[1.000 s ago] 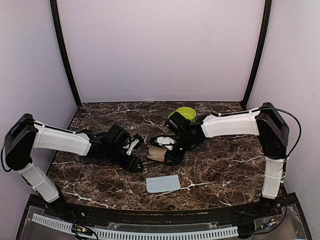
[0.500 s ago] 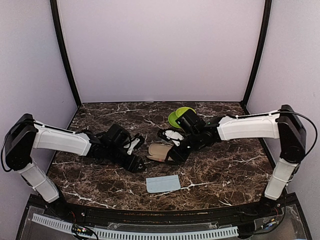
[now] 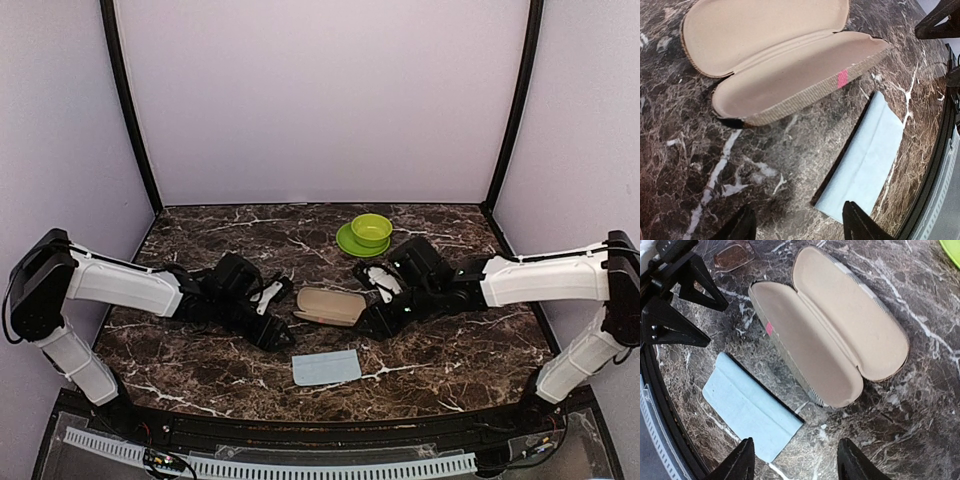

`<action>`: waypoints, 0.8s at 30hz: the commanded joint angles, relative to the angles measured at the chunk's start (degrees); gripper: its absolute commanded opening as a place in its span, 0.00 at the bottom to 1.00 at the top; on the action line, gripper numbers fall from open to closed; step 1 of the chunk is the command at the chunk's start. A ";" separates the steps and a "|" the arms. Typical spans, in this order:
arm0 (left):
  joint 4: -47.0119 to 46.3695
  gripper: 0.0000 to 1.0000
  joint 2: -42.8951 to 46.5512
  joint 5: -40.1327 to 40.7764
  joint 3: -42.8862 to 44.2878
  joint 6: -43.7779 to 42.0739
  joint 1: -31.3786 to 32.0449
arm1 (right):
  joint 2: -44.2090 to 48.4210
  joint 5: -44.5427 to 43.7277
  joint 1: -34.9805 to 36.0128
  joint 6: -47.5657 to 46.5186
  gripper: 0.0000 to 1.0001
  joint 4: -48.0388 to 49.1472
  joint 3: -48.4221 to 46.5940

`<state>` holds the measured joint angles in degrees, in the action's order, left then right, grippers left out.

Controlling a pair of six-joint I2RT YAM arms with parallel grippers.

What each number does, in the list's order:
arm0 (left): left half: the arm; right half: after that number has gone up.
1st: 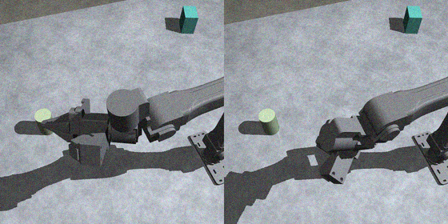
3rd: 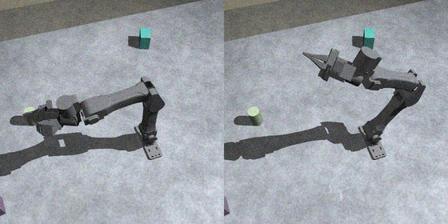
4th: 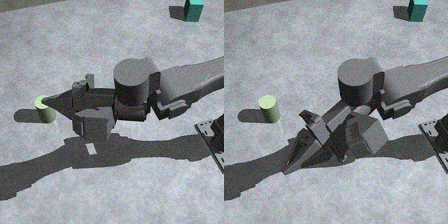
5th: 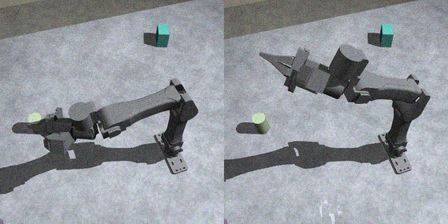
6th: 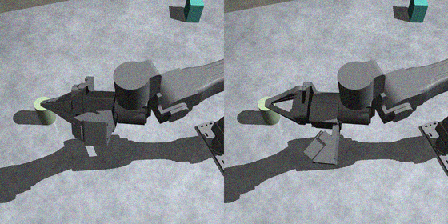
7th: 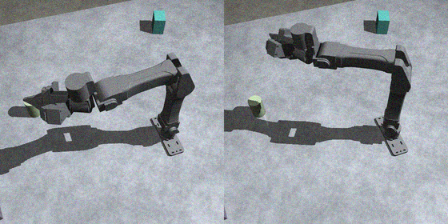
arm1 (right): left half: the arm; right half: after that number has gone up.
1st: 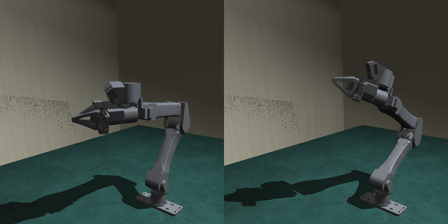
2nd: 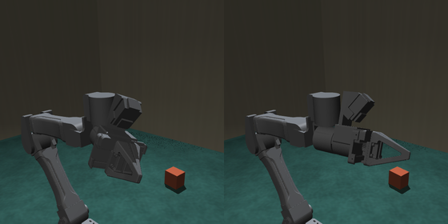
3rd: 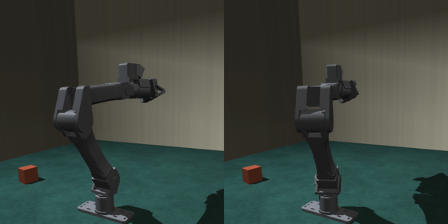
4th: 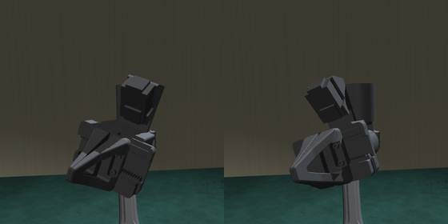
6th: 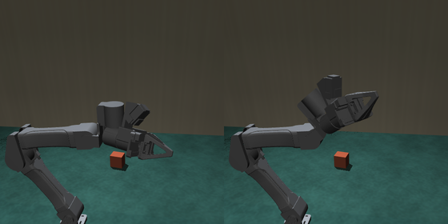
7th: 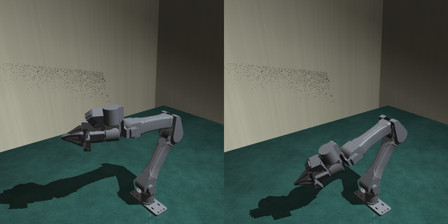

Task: Organize the sunglasses
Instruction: Pick up the folded cleaning cloth from the center of the board.

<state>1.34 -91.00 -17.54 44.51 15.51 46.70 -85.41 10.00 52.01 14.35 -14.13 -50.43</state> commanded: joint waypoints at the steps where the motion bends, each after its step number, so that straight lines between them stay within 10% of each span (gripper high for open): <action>1: -1.34 0.58 0.92 -0.72 -0.44 -0.73 1.62 | 0.99 -3.59 2.65 9.34 0.54 5.44 3.95; 24: -1.52 0.40 -4.33 0.61 0.62 -1.81 4.23 | -12.82 -6.72 5.69 10.12 0.39 8.96 0.80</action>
<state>0.45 -94.76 -16.80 44.53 14.63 50.41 -96.90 3.55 57.39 25.17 -7.03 -48.27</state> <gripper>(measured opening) 0.407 0.402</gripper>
